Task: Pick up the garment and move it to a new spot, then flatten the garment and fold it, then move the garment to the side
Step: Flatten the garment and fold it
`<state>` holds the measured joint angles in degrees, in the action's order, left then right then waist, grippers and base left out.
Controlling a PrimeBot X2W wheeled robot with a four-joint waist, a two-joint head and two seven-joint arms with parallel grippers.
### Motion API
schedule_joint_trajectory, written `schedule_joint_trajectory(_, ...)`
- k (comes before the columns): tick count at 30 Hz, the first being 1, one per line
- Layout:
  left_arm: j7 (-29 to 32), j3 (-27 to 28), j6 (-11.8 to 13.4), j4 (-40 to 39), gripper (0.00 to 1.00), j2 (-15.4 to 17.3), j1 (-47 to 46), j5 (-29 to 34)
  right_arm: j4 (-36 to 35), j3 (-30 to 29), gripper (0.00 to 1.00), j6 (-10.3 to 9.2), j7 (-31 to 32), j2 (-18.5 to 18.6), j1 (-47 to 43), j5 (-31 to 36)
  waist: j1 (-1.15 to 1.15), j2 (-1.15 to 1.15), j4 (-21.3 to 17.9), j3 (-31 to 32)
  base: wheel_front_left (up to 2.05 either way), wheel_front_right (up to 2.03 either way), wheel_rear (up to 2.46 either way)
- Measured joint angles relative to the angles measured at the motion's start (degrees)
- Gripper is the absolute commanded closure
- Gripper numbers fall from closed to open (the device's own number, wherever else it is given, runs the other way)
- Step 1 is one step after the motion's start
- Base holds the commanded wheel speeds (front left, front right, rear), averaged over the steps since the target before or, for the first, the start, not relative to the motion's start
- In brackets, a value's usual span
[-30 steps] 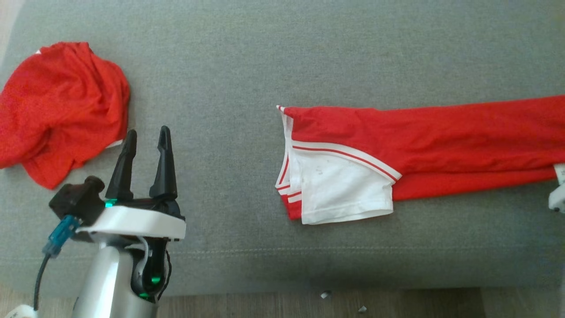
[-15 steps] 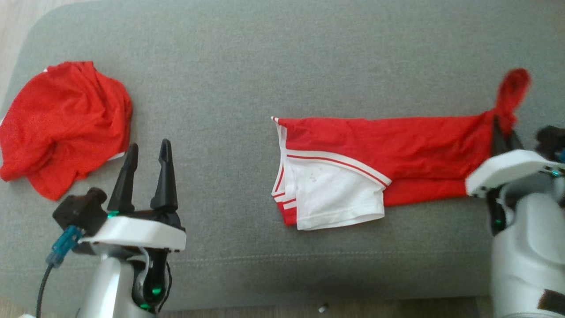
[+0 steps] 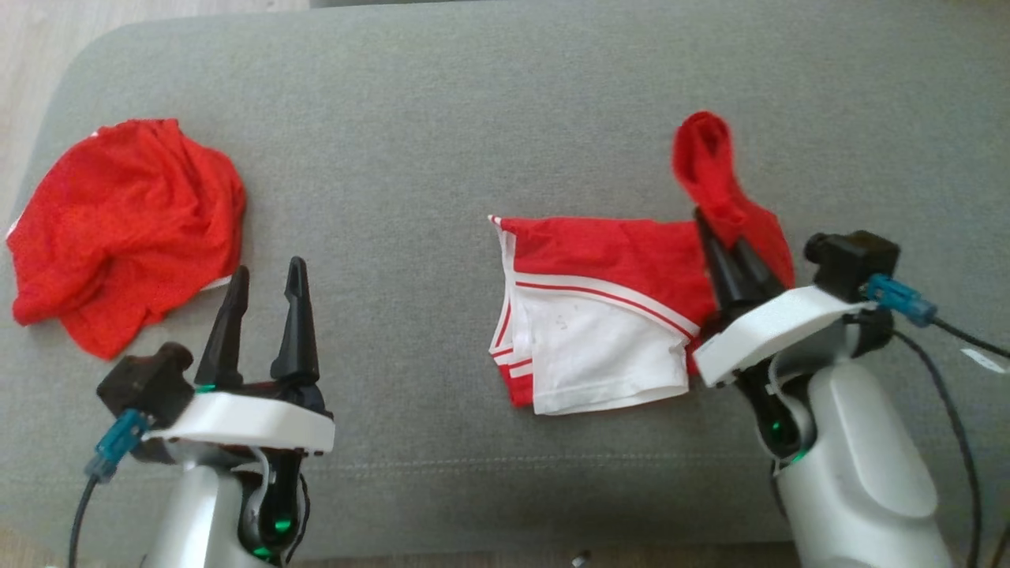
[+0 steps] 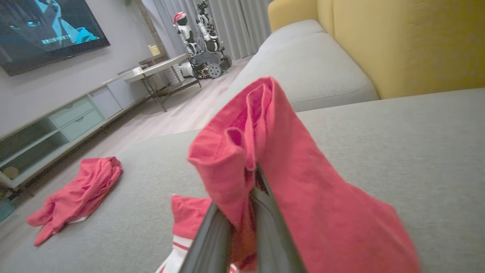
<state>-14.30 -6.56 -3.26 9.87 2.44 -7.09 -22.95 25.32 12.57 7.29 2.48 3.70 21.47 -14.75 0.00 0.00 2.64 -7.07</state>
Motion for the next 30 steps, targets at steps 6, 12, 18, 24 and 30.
schedule_joint_trajectory(6, 0.0, -0.5, 0.3, 0.0, 0.00, 0.0, 0.0, -0.6, -1.3, 5.5, 1.00, 0.00, 0.2, 0.0, -1.1, -3.9, 0.00, 0.00, 1.8, -0.8, 0.00, 0.00, 0.00)
schedule_joint_trajectory(12, 0.0, -0.8, 0.6, 0.0, 0.00, 0.0, 0.0, -1.0, 1.1, 9.8, 1.00, 0.00, 0.1, 0.0, -1.4, -5.7, 0.00, 0.00, 4.3, -2.2, 0.00, 0.00, 0.00)
schedule_joint_trajectory(18, 0.0, -0.9, 0.7, 0.0, 0.00, 0.0, -0.1, -1.1, 4.4, 13.6, 1.00, 0.00, -0.2, 0.0, -1.3, -5.7, 0.00, 0.00, 5.7, -3.1, 0.00, 0.00, 0.00)
schedule_joint_trajectory(24, 0.0, -1.0, 0.7, 0.4, 0.00, 0.0, -0.1, -1.5, 6.5, 15.9, 0.00, 0.00, -0.5, 0.0, -1.1, -5.7, 0.00, 0.00, 5.8, -3.2, 0.00, 0.00, 0.00)
schedule_joint_trajectory(30, 0.0, 0.1, 0.7, 1.4, 0.00, 0.0, -0.1, -1.3, 6.0, 16.1, 0.00, 0.00, -1.2, 0.0, 0.2, -6.1, 0.00, 0.00, 4.5, -1.9, 0.00, 0.00, 0.00)
